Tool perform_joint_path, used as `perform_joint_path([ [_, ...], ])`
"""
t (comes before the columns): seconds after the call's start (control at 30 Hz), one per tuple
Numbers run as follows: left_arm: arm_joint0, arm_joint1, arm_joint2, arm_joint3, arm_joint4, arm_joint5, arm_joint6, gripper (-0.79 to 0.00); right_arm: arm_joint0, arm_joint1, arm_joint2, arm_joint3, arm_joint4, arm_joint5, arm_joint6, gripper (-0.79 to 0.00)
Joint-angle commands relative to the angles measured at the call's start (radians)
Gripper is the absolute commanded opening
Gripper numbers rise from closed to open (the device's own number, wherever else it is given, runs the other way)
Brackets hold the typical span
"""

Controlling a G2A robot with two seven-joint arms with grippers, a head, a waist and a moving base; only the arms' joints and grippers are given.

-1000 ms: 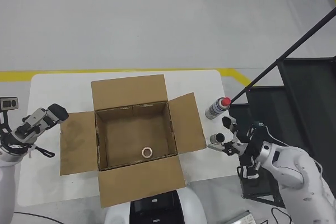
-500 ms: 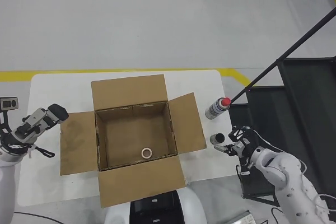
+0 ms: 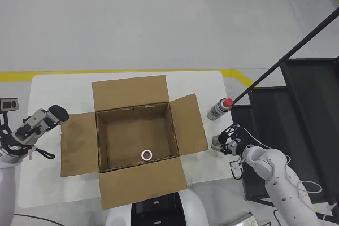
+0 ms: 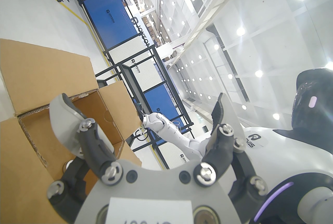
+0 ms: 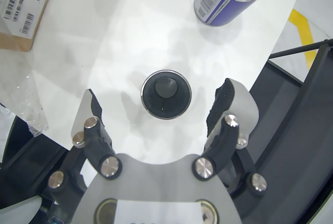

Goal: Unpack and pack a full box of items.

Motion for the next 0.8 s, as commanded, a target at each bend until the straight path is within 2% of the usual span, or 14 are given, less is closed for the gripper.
perform_joint_path([
  [0.0,0.000,0.000,0.000,0.000,0.000,0.000,0.000,0.000,0.012,-0.001,-0.010,0.017,-0.004,0.009,0.000,0.000],
  [0.1,0.000,0.000,0.000,0.000,0.000,0.000,0.000,0.000,0.027,-0.003,-0.027,0.038,-0.011,0.019,-0.006,-0.003],
  [0.13,0.000,0.000,0.000,0.000,0.000,0.000,0.000,0.000,0.032,-0.003,-0.032,0.045,-0.013,0.021,-0.007,-0.102],
  [0.2,0.000,0.000,0.000,0.000,0.000,0.000,0.000,0.000,0.042,-0.004,-0.042,0.058,-0.019,0.028,-0.009,-0.597],
  [0.23,0.000,0.000,0.000,0.000,0.000,0.000,0.000,0.000,0.046,-0.005,-0.045,0.063,-0.019,0.032,-0.011,-0.785],
  [0.6,0.000,0.000,0.000,0.000,0.000,0.000,0.000,0.000,0.045,-0.002,-0.045,0.069,-0.038,0.050,-0.023,-0.785],
  [0.77,0.000,0.000,0.000,0.000,0.000,0.000,0.000,0.000,-0.026,0.012,0.037,-0.023,-0.005,-0.007,-0.048,-0.785],
])
